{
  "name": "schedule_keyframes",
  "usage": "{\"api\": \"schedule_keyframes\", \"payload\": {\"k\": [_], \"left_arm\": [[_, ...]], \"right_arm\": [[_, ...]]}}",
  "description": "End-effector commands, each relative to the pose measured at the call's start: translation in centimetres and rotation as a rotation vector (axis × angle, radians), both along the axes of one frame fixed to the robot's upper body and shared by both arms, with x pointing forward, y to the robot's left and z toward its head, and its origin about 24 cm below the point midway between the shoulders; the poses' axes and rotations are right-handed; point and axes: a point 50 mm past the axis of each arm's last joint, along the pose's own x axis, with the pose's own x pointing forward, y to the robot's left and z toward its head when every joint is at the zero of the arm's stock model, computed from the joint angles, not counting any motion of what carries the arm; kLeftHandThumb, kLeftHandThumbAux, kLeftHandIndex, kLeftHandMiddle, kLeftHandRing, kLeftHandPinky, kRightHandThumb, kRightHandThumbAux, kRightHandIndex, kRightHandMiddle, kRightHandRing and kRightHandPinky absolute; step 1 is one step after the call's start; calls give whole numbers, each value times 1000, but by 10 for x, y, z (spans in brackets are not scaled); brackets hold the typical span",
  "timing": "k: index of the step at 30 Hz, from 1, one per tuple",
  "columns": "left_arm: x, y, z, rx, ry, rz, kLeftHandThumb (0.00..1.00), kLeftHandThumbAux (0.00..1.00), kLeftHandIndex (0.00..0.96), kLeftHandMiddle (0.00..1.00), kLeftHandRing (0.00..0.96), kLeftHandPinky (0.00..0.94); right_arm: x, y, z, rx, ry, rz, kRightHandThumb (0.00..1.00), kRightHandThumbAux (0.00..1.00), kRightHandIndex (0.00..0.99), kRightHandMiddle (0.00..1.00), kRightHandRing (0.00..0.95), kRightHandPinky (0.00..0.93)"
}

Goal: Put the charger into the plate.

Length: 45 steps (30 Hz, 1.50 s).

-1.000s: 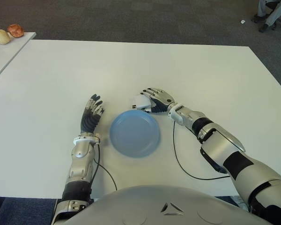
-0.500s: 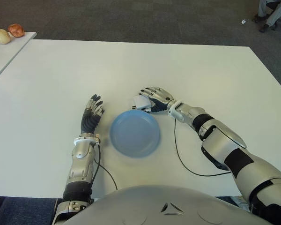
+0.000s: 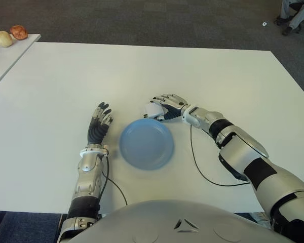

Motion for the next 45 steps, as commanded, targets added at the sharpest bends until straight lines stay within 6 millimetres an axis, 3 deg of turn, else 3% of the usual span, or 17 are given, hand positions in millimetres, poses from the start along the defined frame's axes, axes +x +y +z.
{"api": "schedule_keyframes", "payload": {"k": [1,5,7,16,18,21,22,25,29,37,45], "left_arm": [[-5,0,-9,-17,51,0,63,621,28,119,145,185],[-5,-1,-9,-14,50,-2,66,616,26,117,142,177],[-5,0,-9,-17,48,-1,67,616,25,116,141,177],[-6,0,-9,-29,47,1,73,621,30,118,145,190],[-6,0,-9,-28,48,0,74,622,31,118,146,191],[-6,0,-9,-22,49,-3,71,620,30,118,148,196],[-6,0,-9,-21,50,-4,71,619,30,118,148,197],[-6,1,-10,-19,52,-3,62,613,30,113,141,182],[-6,1,-10,-21,55,2,55,612,31,112,140,185],[-6,1,-10,-32,55,7,53,633,30,115,140,180],[-6,1,-11,-38,59,8,54,635,28,114,139,180]], "right_arm": [[-1,-9,-3,-31,40,-19,351,345,17,157,168,197],[0,-9,-2,-20,51,-20,388,380,117,261,255,259],[0,-9,-3,-32,46,-21,438,413,211,351,341,353],[4,-11,-3,-65,47,-78,623,456,383,571,557,598],[6,-11,-1,-56,57,-100,679,597,410,623,602,647],[8,-12,0,-29,80,-141,716,664,429,681,664,667],[9,-12,0,-19,86,-161,720,671,431,688,672,668],[11,-12,1,-1,96,-199,819,671,422,562,693,679],[13,-13,2,-1,100,-222,844,673,415,525,712,686],[15,-15,4,-10,97,-246,851,678,401,524,782,773],[17,-16,6,-19,68,-250,852,679,396,533,816,794]]}}
